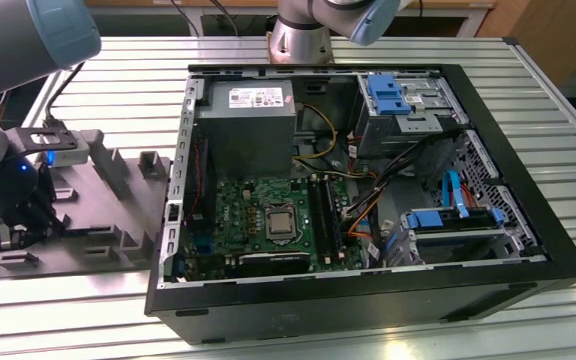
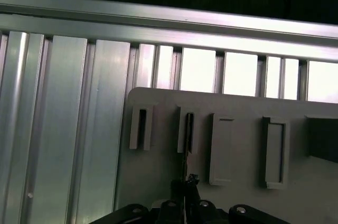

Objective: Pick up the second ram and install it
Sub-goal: 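Pick up the second ram and move it above second insertion slot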

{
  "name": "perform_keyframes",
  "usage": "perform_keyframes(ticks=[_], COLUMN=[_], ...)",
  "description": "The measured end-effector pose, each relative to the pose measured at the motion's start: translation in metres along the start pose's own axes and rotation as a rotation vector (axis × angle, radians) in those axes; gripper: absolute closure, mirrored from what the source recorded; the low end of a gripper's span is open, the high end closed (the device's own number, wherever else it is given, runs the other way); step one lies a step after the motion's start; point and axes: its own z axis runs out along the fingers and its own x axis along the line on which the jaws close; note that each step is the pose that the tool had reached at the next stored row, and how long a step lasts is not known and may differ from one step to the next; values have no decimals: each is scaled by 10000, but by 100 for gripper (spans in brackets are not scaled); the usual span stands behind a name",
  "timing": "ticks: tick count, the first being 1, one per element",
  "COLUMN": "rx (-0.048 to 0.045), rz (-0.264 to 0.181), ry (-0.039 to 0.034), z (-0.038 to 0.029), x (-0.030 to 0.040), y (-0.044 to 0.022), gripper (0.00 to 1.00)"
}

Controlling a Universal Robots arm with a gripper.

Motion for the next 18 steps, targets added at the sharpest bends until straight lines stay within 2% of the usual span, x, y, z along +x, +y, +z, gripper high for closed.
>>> perform_keyframes(ticks=[6,18], rx=[13,14], rz=[374,402], ry=[-16,-18], z=[5,5], x=[4,4], y=[0,0], gripper=[85,85])
